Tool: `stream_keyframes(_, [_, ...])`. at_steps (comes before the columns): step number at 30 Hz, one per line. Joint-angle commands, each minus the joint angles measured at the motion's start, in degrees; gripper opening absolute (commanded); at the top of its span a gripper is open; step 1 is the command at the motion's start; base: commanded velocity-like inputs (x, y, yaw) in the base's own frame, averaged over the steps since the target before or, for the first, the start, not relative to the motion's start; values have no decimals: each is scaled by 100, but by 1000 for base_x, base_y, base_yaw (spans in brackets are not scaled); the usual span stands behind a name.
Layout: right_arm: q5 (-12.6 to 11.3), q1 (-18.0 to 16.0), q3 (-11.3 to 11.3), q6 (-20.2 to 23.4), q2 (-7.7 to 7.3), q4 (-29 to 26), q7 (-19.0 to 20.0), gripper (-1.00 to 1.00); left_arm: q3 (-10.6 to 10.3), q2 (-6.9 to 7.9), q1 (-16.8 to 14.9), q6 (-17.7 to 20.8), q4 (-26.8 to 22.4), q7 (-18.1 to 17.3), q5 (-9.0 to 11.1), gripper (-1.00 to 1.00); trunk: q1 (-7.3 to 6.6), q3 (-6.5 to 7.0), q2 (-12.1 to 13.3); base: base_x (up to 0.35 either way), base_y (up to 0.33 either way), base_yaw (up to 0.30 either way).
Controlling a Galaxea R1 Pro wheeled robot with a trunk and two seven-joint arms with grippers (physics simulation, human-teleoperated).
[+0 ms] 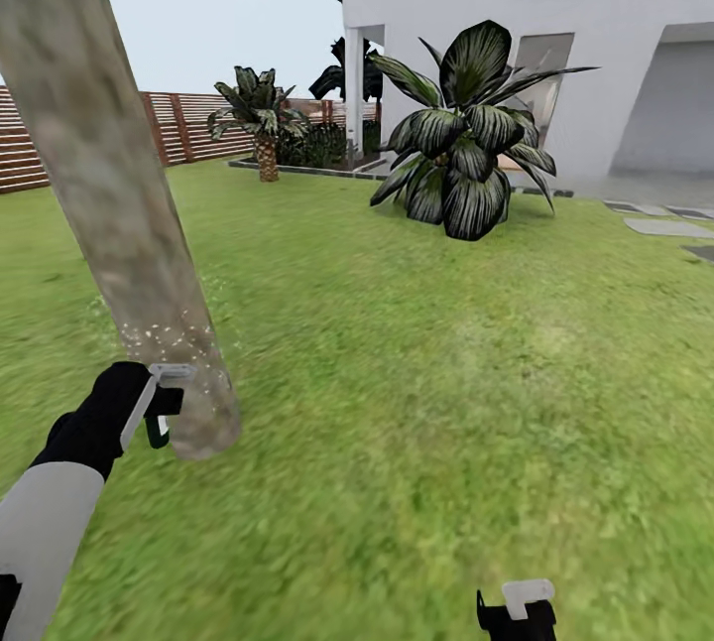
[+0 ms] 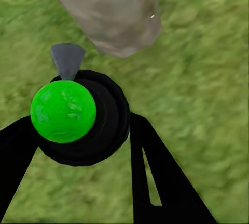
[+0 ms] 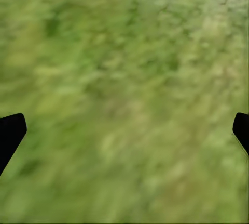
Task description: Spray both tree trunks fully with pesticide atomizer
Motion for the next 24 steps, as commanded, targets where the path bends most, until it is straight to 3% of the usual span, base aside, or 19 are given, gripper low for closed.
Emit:
stream_keyframes(1, [55, -4, 12, 0, 1, 5, -51, 100, 7, 87, 181, 15, -1, 13, 31, -100, 2, -5, -2, 282, -156, 0])
stream_keyframes(4, [55, -4, 16, 0, 1, 5, -51, 100, 7, 79, 465, -97, 3, 20, 47, -100, 2, -5, -2, 279, -165, 0])
stream_keyframes(8, [55, -4, 16, 0, 0, 5, -51, 100, 7, -168, 627, -375, 177, 25, 52, -100, 2, -5, -2, 251, -180, 0])
stream_keyframes(12, [55, -4, 14, 0, -1, 5, -51, 100, 10, -154, 675, -1220, 869, 110, 38, -100, 2, -5, -2, 233, -195, 2])
stream_keyframes(16, [55, -4, 18, 0, -1, 5, -51, 100, 53, -136, 679, -1308, 971, 519, 71, -100, 2, -5, -2, 70, -64, 172])
stream_keyframes(21, [55, -4, 17, 0, -1, 5, -51, 100, 425, -184, 679, -1335, 984, 589, 110, -100, 2, -5, -2, 3, -3, 272])
stream_keyframes(24, [55, -4, 19, 0, 0, 5, -51, 100, 483, -219, 679, -1339, 979, 596, 135, -100, 2, -5, -2, 0, 0, 276])
